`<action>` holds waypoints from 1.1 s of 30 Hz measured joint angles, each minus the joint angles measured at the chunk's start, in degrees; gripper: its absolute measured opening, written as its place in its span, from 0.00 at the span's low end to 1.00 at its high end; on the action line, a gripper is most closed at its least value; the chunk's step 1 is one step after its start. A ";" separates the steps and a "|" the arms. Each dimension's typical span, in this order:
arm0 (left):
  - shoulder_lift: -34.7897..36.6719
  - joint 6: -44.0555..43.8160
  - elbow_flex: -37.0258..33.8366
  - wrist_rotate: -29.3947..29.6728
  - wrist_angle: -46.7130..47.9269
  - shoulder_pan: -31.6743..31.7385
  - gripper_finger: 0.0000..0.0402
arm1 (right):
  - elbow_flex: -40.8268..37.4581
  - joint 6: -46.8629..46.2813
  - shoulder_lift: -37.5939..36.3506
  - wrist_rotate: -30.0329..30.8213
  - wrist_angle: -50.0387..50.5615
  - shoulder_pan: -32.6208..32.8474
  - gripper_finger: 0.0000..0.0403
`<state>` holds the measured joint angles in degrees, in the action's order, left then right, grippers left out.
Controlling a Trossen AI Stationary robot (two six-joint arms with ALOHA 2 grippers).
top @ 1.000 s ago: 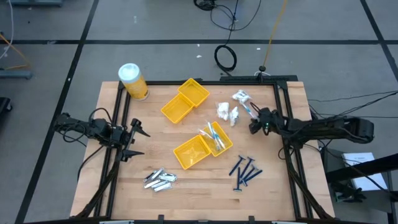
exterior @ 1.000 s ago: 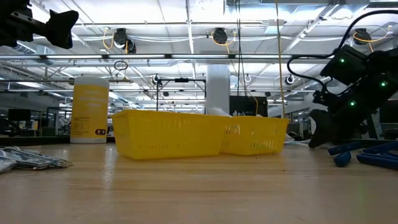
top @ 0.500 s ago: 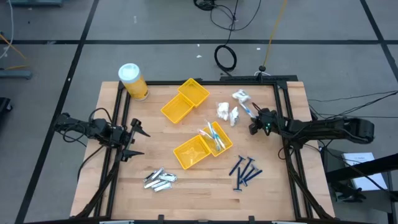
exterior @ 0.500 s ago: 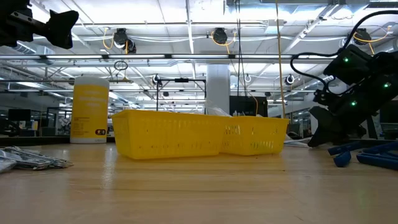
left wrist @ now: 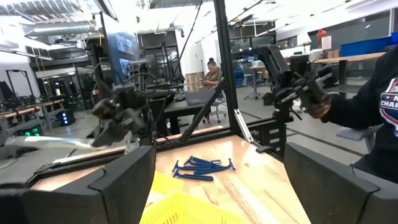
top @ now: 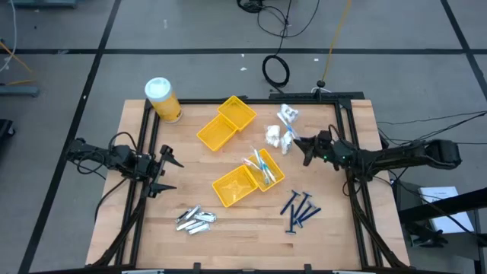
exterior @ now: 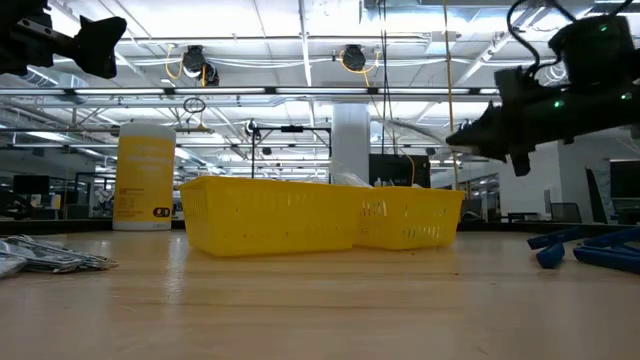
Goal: Pick & Place Travel size toiletries
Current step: Put the blue toothbrush into the bottom right yellow basket
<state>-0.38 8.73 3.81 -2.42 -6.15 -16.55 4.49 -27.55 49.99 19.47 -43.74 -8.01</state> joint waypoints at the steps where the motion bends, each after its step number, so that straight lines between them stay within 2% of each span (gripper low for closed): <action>1: 0.02 0.00 0.00 0.00 -0.02 0.01 0.87 | 0.00 -0.71 0.31 0.56 -0.64 2.03 0.11; 7: 0.02 0.00 0.00 0.00 0.00 0.00 0.87 | 2.37 -6.55 6.13 13.31 -0.33 17.12 0.11; 11: 0.02 0.00 0.00 -0.02 -0.02 0.01 0.87 | 8.46 -6.37 14.13 18.99 -0.48 25.08 0.11; 14: 0.01 0.00 0.00 0.00 0.00 0.00 0.87 | 15.13 -3.63 21.29 21.24 0.95 28.35 0.11; 19: 0.02 0.00 0.00 0.00 -0.02 0.02 0.87 | 24.33 -0.14 32.33 23.16 9.52 28.41 0.11; 23: 0.01 0.00 0.00 0.00 0.00 0.00 0.87 | 26.31 -1.43 37.98 24.93 10.20 27.03 0.13; 28: 0.01 0.00 0.00 0.00 0.00 0.00 0.87 | 26.34 -3.67 39.77 23.46 10.40 26.11 0.18; 33: 0.02 0.00 0.00 0.00 -0.01 0.01 0.87 | 26.36 -4.26 39.64 18.35 10.25 26.11 0.23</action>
<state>-0.37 8.73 3.81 -2.42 -6.16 -16.54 30.85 -31.81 89.63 37.82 -33.49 18.11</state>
